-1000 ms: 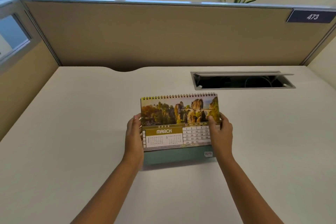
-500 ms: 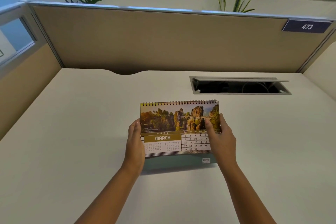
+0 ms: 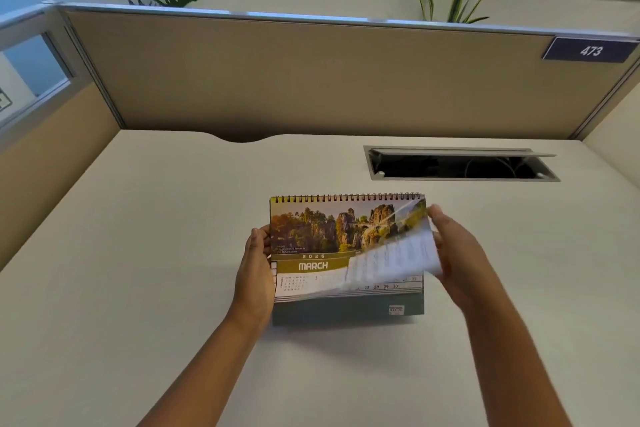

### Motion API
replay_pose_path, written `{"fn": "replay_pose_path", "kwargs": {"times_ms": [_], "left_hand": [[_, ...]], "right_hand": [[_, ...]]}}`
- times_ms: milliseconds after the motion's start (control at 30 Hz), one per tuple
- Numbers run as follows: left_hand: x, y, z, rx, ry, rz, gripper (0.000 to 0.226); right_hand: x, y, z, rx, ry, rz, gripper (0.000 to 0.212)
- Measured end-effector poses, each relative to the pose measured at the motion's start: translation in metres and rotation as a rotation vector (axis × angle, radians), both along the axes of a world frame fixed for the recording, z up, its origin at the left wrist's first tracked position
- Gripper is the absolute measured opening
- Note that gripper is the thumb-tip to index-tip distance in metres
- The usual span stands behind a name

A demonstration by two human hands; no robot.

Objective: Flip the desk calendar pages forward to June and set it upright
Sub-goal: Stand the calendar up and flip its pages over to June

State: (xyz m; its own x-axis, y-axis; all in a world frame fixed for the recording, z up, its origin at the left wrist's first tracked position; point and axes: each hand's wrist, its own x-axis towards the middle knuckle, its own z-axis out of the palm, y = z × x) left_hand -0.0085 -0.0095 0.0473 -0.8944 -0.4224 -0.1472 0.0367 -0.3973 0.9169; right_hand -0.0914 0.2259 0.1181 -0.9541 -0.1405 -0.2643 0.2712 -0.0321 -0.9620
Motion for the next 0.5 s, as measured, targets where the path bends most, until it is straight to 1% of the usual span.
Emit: {"fn": "replay_pose_path", "kwargs": {"times_ms": [33,67,100,133,200,300,400,500], "left_hand": [[0.000,-0.001,0.000,0.008,-0.003,-0.010,0.040],[-0.001,-0.002,0.001,0.015,-0.002,-0.020,0.040],[-0.001,-0.002,0.001,0.020,0.000,-0.030,0.040],[-0.002,-0.002,0.001,0.027,0.003,-0.039,0.041],[-0.002,-0.003,0.002,0.051,0.008,-0.057,0.042],[-0.001,-0.003,0.004,0.075,0.001,-0.092,0.043],[0.001,-0.005,0.005,0.075,-0.009,-0.111,0.043],[0.004,-0.009,0.006,0.071,-0.017,-0.128,0.050]], "right_hand": [[-0.005,0.004,0.003,-0.094,-0.037,0.051,0.039],[-0.009,0.008,0.007,-0.148,-0.041,0.073,0.037],[-0.013,0.012,0.009,-0.154,-0.028,0.077,0.043],[-0.016,0.014,0.011,-0.125,-0.001,0.084,0.050],[-0.021,0.018,0.014,0.047,0.106,0.161,0.057],[-0.022,0.018,0.011,0.291,0.262,0.324,0.045],[-0.017,0.016,0.005,0.385,0.396,0.314,0.035],[-0.018,0.025,-0.001,0.359,0.536,0.216,0.035]]}}
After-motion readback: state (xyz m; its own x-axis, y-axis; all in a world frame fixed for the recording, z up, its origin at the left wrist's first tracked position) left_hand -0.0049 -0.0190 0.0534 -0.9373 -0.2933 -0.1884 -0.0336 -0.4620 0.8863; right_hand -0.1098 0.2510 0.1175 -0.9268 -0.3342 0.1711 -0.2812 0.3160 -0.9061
